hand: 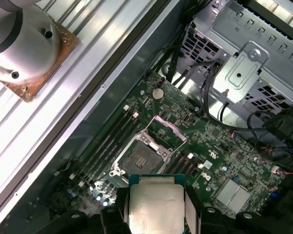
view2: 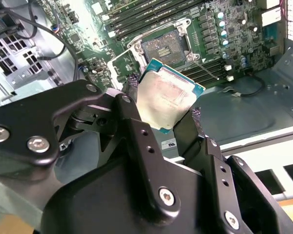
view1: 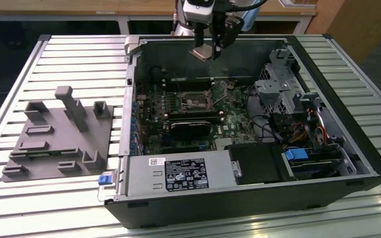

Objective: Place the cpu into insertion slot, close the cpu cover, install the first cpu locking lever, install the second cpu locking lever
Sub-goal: 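Place the cpu into insertion slot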

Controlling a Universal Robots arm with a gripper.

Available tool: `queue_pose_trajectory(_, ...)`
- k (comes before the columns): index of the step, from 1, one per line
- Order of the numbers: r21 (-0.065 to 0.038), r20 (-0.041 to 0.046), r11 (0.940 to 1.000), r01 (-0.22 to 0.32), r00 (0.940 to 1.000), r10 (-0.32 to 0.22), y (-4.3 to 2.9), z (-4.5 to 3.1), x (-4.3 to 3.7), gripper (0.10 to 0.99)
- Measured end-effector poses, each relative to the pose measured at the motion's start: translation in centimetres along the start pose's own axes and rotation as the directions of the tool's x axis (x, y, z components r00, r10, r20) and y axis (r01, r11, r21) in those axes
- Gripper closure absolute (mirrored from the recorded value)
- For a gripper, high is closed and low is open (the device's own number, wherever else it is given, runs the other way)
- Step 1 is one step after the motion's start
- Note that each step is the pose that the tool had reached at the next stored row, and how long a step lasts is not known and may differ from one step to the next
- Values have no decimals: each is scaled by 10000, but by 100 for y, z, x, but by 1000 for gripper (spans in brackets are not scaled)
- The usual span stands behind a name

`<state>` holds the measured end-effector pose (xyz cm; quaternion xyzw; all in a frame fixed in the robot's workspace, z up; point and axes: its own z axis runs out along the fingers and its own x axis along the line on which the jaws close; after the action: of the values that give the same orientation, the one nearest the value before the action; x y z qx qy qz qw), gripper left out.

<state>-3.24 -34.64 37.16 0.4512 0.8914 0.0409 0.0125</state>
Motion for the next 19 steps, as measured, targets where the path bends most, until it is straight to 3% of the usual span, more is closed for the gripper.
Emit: queue_pose_trajectory(19,-22,100,9930,-1183,9929,1183,-1,15,0,545)
